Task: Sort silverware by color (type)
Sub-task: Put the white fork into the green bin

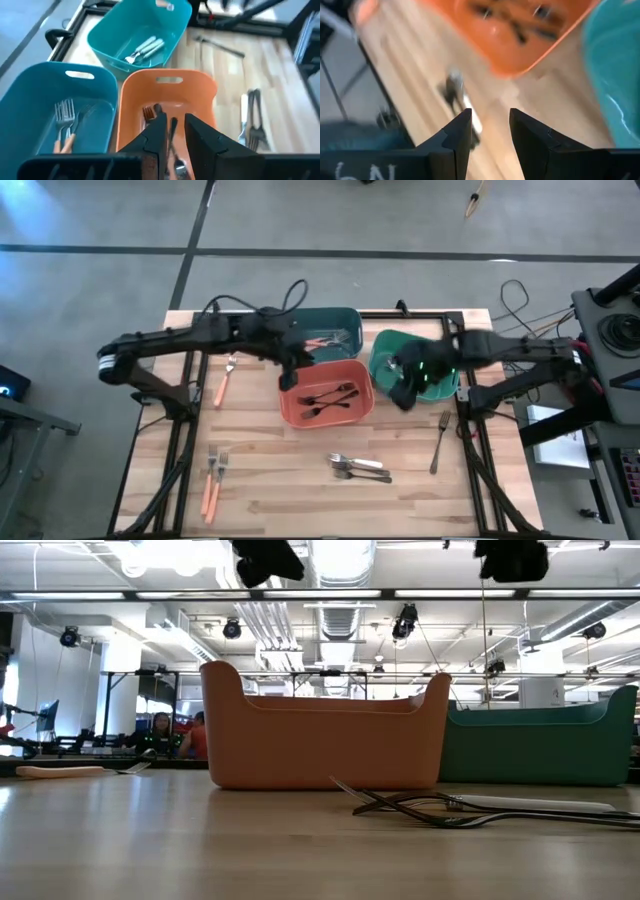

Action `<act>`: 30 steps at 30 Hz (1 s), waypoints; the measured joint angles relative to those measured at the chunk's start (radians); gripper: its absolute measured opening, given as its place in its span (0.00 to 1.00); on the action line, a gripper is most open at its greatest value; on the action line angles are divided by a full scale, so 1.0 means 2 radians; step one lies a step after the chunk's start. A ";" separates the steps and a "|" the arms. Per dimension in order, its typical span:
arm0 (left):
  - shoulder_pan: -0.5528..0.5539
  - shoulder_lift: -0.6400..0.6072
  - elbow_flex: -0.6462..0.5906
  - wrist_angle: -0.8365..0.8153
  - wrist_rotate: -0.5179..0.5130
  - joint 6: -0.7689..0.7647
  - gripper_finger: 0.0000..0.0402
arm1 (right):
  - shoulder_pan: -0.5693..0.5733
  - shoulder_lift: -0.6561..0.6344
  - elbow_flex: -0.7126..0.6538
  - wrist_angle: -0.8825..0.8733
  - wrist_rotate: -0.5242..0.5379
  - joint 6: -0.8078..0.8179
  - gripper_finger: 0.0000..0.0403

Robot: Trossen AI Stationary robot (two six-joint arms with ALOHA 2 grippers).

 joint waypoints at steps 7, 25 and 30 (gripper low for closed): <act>-0.010 -0.078 -0.090 0.111 -0.002 -0.056 0.12 | 0.134 0.056 -0.003 -0.019 0.001 -0.006 0.31; -0.010 -0.136 -0.132 0.127 -0.012 -0.091 0.12 | 0.278 0.155 -0.087 0.114 0.105 -0.103 0.31; -0.010 -0.135 -0.132 0.126 -0.017 -0.092 0.12 | 0.271 0.169 -0.129 0.213 0.111 -0.106 0.31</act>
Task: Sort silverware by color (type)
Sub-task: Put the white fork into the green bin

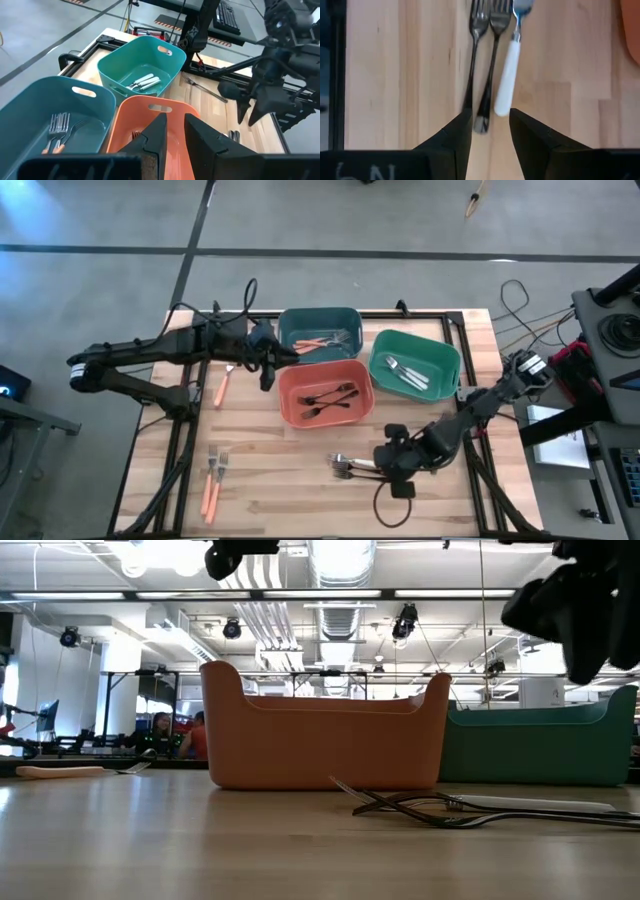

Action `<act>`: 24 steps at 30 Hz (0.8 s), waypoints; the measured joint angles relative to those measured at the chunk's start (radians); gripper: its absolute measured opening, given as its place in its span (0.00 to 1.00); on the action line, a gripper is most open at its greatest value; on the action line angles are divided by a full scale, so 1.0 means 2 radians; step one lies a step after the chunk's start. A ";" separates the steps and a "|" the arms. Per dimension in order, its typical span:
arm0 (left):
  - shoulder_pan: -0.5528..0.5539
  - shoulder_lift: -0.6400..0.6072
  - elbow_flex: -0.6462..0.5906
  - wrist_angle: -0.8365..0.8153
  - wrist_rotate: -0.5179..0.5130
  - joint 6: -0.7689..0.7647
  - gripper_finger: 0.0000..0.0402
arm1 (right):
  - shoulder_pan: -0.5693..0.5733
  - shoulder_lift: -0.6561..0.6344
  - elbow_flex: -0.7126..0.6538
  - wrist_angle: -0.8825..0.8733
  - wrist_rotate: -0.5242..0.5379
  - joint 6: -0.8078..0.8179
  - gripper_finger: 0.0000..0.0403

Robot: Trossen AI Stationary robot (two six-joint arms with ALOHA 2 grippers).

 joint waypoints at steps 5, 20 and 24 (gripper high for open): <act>0.000 0.000 0.000 0.000 0.000 -0.001 0.12 | -0.001 -0.008 -0.045 0.059 0.010 0.001 0.31; 0.000 0.000 0.000 -0.023 -0.001 -0.016 0.12 | -0.014 0.031 -0.137 0.247 0.074 -0.071 0.28; 0.000 0.000 0.000 -0.023 -0.013 -0.025 0.12 | -0.017 0.049 -0.137 0.282 0.070 -0.079 0.26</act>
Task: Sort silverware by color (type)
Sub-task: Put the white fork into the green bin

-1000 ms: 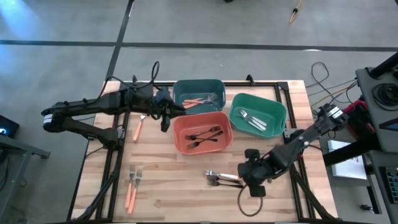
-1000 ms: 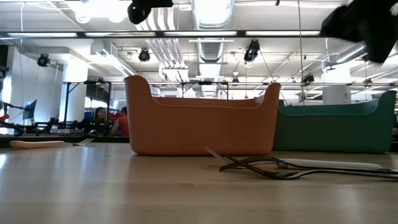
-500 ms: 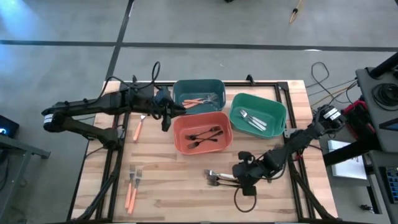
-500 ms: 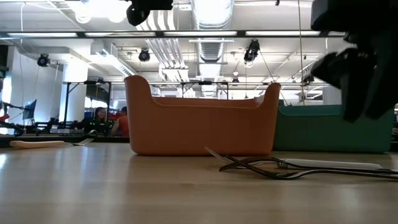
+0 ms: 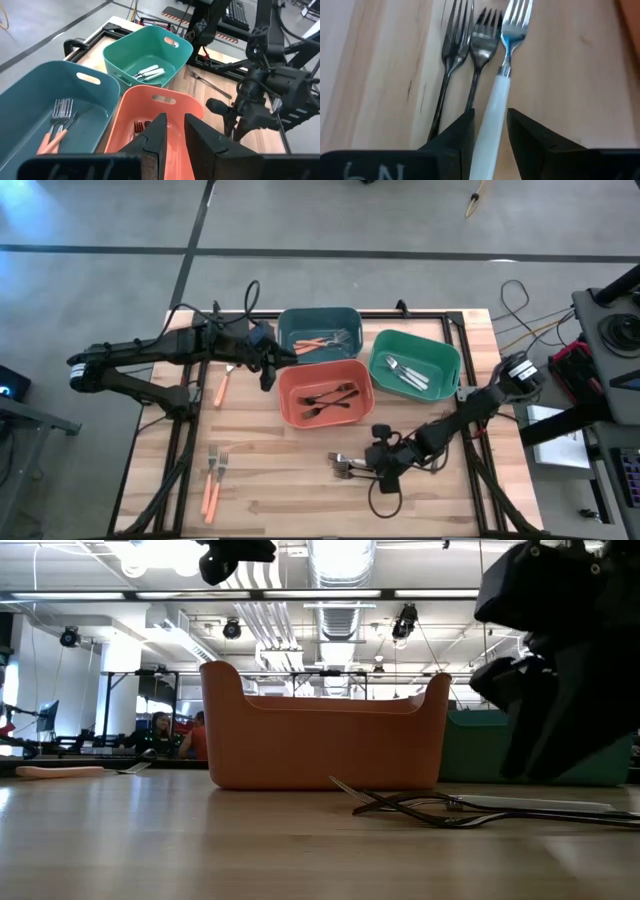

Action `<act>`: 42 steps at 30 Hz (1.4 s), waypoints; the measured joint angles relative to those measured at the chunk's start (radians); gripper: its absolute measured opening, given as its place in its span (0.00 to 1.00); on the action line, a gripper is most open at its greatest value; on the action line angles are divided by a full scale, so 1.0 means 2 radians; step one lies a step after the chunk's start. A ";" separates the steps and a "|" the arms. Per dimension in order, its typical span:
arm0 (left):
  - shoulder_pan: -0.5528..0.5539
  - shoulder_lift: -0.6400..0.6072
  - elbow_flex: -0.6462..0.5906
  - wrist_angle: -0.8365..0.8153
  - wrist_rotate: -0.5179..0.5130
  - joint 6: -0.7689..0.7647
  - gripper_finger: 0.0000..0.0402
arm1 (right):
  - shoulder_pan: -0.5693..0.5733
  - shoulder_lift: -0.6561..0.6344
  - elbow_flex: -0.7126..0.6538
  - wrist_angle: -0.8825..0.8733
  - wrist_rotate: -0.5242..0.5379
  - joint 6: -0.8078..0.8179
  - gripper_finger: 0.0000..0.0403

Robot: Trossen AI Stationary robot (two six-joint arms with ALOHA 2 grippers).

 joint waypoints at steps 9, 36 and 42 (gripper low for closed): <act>0.000 0.000 0.000 0.000 -0.001 -0.003 0.12 | -0.001 0.005 -0.015 0.015 0.001 0.032 0.22; 0.000 0.000 0.000 -0.008 -0.001 -0.003 0.12 | -0.017 0.029 -0.027 0.060 -0.005 0.037 0.31; 0.000 0.000 0.000 -0.007 -0.001 -0.003 0.12 | -0.030 0.028 -0.031 0.061 -0.031 0.034 0.16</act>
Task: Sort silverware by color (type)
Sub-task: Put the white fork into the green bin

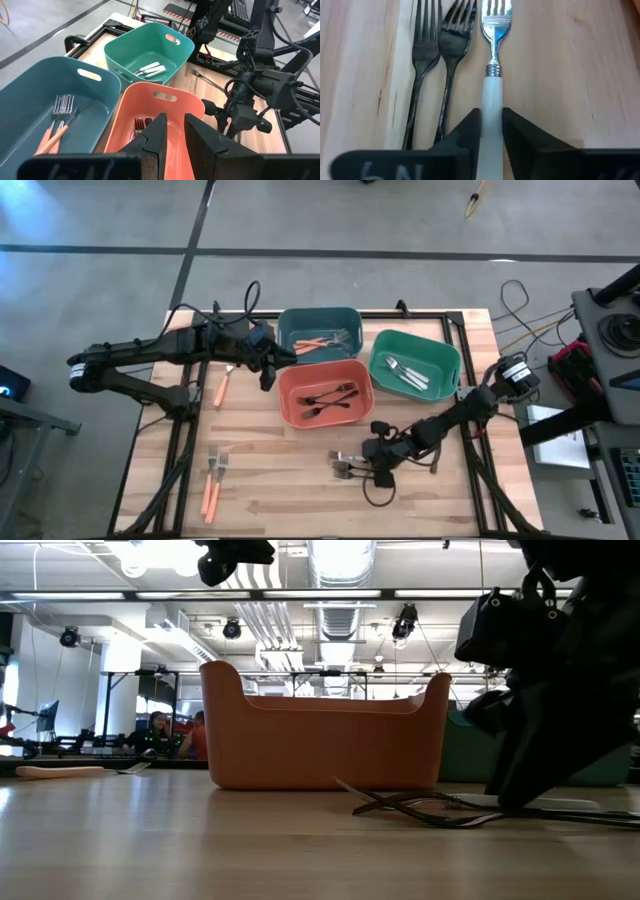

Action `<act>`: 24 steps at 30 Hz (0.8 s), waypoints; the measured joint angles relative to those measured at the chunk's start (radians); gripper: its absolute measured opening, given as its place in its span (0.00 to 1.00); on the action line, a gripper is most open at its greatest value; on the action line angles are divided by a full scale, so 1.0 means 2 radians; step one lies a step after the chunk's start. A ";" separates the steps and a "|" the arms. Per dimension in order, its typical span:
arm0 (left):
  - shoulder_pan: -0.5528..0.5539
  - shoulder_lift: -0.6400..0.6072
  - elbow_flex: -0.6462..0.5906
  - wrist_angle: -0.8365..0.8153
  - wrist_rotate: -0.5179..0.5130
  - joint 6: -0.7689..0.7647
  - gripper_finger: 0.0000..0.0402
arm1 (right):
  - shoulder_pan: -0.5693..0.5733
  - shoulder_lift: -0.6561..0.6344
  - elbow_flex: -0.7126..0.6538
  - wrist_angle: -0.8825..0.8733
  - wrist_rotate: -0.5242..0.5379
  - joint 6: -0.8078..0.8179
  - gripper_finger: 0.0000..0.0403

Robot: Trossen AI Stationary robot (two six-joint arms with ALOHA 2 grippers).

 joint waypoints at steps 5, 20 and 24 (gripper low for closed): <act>0.000 0.000 0.000 0.000 0.000 -0.001 0.12 | -0.005 -0.004 0.001 0.003 -0.024 -0.007 0.05; 0.000 0.000 0.000 0.003 -0.011 0.004 0.12 | -0.009 -0.103 -0.004 -0.135 -0.014 -0.002 0.02; 0.000 0.000 0.000 0.003 -0.023 0.005 0.12 | -0.013 -0.088 -0.005 -0.149 -0.015 -0.002 0.02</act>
